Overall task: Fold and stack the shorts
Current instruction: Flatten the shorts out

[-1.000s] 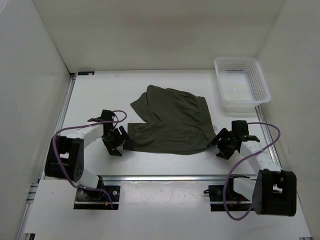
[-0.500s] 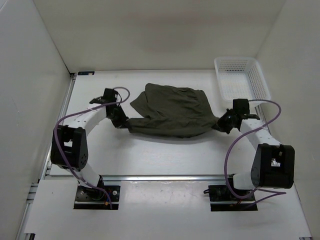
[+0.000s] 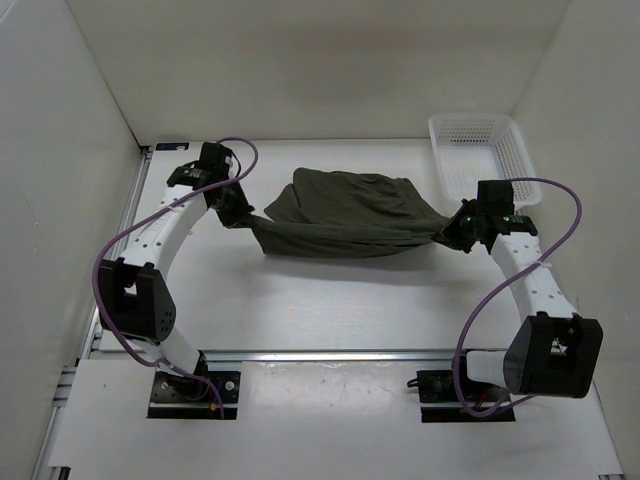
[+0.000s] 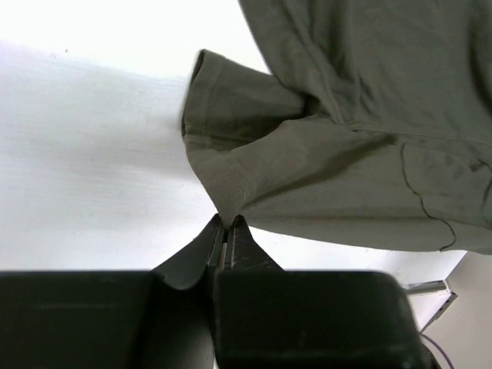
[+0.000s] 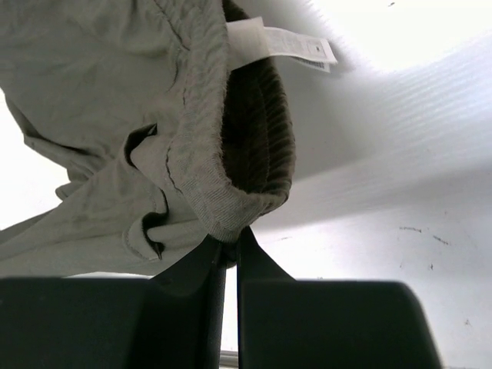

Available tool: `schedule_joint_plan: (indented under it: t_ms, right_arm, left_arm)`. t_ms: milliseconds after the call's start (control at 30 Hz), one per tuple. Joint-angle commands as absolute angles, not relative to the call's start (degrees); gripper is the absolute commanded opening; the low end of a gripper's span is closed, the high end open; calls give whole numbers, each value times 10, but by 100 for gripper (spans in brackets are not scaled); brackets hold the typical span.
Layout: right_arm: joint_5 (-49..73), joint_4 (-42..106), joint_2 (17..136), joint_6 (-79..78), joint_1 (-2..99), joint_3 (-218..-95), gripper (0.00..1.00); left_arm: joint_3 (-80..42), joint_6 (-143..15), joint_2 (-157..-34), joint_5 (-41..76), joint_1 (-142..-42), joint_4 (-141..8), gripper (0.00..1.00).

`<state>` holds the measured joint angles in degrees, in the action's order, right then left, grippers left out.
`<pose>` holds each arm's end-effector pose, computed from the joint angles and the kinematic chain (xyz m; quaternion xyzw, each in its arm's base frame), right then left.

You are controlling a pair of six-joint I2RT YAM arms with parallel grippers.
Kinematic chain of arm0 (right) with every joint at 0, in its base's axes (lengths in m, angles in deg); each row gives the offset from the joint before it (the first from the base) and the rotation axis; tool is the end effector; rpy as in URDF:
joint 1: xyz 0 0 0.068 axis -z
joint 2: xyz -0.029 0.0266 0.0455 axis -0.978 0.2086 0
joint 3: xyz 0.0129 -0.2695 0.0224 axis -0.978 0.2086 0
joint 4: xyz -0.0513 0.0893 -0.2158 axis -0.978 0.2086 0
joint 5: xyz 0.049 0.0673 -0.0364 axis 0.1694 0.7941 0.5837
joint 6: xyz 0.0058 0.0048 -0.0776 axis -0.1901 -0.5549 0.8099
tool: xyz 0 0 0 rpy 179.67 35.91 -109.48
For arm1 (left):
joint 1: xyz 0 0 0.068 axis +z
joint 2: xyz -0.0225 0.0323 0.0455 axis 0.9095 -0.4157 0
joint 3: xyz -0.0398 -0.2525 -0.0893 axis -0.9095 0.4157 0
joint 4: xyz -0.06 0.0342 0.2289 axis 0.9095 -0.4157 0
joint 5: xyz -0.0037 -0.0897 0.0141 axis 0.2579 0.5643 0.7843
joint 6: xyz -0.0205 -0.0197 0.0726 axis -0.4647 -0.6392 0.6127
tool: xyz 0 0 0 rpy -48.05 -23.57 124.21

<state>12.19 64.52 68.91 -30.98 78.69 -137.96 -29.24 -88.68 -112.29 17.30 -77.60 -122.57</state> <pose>0.2664 0.0061 0.2526 0.2798 0.8942 0.1704 0.3053 0.3109 -0.0768 0.2711 -0.1861 0.9539 -0.1560 0.1762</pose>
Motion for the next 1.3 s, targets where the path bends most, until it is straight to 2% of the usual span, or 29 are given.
schedule_joint_plan:
  t_ms: [0,367,500,633,667,700,733,767,800,867,900,1000,1100,1133,1167,1200,1267]
  right_arm:
    - [95,670,662,-291,795,-1406,0]
    - [89,758,561,-268,795,-1352,0]
    - [96,729,570,-275,795,-1336,6]
    - [115,677,683,-275,795,-1367,36]
    - [115,672,707,-275,795,-1383,38]
    - [120,672,728,-275,795,-1399,38]
    - [120,679,753,-275,795,-1422,39]
    - [120,679,753,-270,795,-1429,39]
    - [120,679,753,-270,795,-1429,41]
    - [112,679,744,-265,795,-1429,50]
    - [107,679,738,-265,795,-1423,55]
    - [99,679,723,-260,795,-1405,55]
    - [93,679,709,-254,795,-1380,53]
    - [87,679,702,-254,795,-1373,51]
    - [87,679,701,-254,795,-1358,49]
    - [87,679,694,-254,795,-1351,49]
    - [87,679,686,-254,795,-1336,47]
  left_arm:
    - [-316,-865,-1090,137,-772,-1260,10]
    - [-224,-835,-975,147,-772,-1309,10]
    - [-217,-830,-1002,175,-772,-1283,12]
    - [-287,-822,-1134,189,-785,-1244,11]
    - [-309,-814,-1162,201,-792,-1244,16]
    - [-328,-809,-1187,201,-792,-1244,25]
    - [-345,-809,-1207,201,-792,-1253,39]
    - [-369,-804,-1234,201,-792,-1259,58]
    - [-375,-804,-1234,201,-792,-1259,72]
    - [-375,-811,-1224,189,-792,-1259,95]
    - [-369,-811,-1219,176,-792,-1259,100]
    - [-354,-816,-1206,161,-792,-1259,100]
    - [-324,-821,-1179,161,-792,-1254,73]
    - [-316,-821,-1173,161,-798,-1254,62]
    - [-299,-821,-1166,168,-798,-1247,45]
    - [-292,-821,-1166,174,-798,-1240,37]
    - [-279,-821,-1171,189,-804,-1235,30]
